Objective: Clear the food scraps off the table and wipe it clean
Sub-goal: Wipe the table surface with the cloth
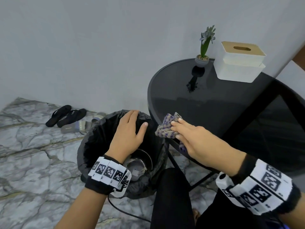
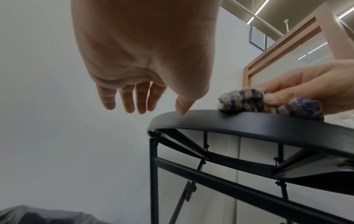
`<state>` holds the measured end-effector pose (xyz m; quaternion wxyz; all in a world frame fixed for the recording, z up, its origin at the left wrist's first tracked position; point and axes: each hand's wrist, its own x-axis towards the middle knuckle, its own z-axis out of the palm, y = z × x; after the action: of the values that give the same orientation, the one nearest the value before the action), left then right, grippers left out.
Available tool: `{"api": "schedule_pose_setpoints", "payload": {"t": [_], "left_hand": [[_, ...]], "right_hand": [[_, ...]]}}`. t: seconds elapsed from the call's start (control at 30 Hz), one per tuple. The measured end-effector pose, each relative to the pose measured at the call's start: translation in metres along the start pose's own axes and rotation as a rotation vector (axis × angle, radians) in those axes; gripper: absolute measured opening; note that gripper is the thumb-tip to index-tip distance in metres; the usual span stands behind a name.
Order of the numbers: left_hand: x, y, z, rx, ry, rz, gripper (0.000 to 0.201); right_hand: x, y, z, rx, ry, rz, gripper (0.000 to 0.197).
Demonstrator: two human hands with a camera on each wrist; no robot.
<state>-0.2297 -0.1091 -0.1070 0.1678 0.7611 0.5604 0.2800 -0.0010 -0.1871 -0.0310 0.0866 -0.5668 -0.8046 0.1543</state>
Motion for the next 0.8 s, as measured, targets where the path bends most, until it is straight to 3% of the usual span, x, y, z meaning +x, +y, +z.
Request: {"api": "schedule_pose_setpoints", "payload": {"t": [0.2, 0.37, 0.63, 0.8], "left_hand": [[0.018, 0.03, -0.001, -0.064, -0.021, 0.107, 0.059], [0.028, 0.041, 0.006, -0.08, -0.1, 0.095, 0.064], [0.027, 0.041, 0.025, -0.147, -0.106, 0.041, 0.071], [0.025, 0.042, 0.028, -0.213, -0.088, 0.034, 0.067]], "right_hand": [[-0.003, 0.021, -0.022, -0.105, -0.122, 0.117, 0.045], [0.026, 0.043, -0.035, -0.161, -0.175, 0.141, 0.046], [0.08, 0.048, -0.032, -0.122, -0.235, 0.082, 0.06], [0.078, 0.043, -0.029, -0.137, -0.303, -0.021, 0.058]]}}
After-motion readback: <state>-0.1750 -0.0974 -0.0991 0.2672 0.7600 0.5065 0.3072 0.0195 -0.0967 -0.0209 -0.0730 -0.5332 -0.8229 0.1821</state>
